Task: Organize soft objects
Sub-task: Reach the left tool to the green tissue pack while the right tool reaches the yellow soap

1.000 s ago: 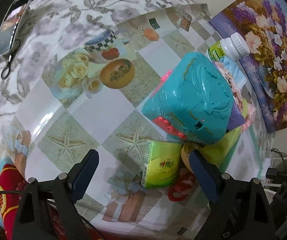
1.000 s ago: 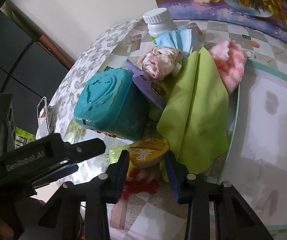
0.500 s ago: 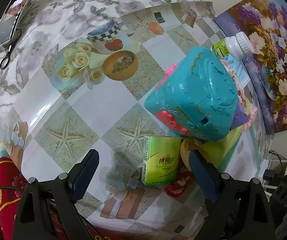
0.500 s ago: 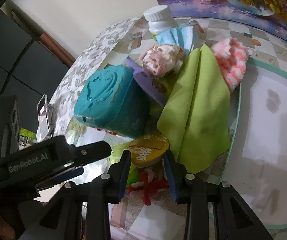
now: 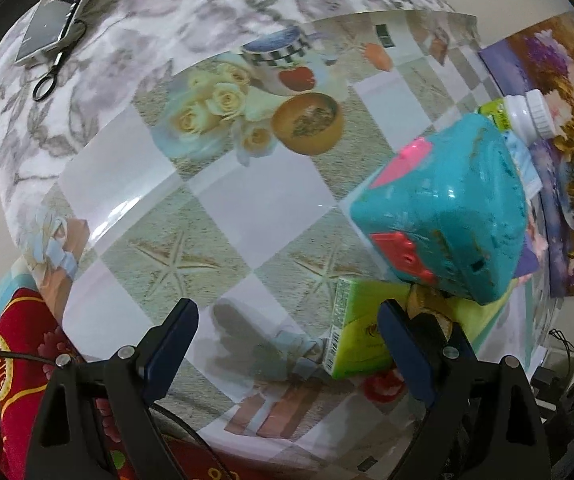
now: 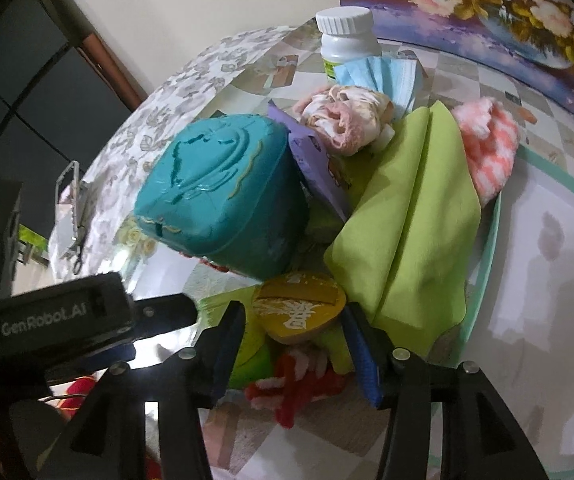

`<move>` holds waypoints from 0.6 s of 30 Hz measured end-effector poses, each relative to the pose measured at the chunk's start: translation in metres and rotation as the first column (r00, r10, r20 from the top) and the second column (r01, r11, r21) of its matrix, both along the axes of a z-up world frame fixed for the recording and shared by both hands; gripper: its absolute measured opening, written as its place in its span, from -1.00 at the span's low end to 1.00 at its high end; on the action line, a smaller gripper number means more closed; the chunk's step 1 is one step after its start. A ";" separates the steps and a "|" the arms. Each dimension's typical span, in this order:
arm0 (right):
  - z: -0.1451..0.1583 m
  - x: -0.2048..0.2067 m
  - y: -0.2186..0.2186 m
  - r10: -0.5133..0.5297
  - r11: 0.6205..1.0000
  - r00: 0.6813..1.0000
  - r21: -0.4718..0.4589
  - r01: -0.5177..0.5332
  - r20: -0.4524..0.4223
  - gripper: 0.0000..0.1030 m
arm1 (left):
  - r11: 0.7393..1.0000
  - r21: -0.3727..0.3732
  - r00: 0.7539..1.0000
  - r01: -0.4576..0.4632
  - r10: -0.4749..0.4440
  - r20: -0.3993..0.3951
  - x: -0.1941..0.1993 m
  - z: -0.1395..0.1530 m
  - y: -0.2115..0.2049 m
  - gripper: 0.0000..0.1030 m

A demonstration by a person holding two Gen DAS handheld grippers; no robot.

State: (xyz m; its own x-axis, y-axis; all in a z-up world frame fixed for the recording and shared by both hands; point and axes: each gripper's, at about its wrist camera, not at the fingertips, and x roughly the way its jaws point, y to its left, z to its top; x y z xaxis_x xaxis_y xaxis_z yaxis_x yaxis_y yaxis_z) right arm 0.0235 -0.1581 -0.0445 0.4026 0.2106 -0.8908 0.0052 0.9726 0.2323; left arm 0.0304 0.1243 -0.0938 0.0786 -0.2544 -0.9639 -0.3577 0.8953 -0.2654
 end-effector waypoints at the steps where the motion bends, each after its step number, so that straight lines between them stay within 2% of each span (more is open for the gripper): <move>1: -0.002 0.001 0.002 0.007 1.000 1.000 -0.011 -0.007 -0.003 0.10 | 1.000 -0.004 1.000 -0.009 0.009 -0.006 0.000 -0.001 0.002 0.78; 7: -0.007 0.007 0.011 0.021 0.997 1.000 -0.071 -0.021 0.002 0.12 | 1.000 0.000 0.999 -0.029 0.029 -0.019 -0.002 -0.004 0.005 0.78; 14: 0.000 0.004 0.001 -0.012 0.999 1.000 -0.031 0.012 0.012 0.04 | 1.000 -0.023 1.000 -0.016 0.016 -0.001 0.001 0.001 -0.007 0.78; 18: 0.007 -0.001 -0.003 -0.025 1.000 1.000 -0.006 0.025 0.009 0.04 | 0.999 -0.043 1.000 0.029 -0.029 0.002 0.003 0.001 -0.023 0.78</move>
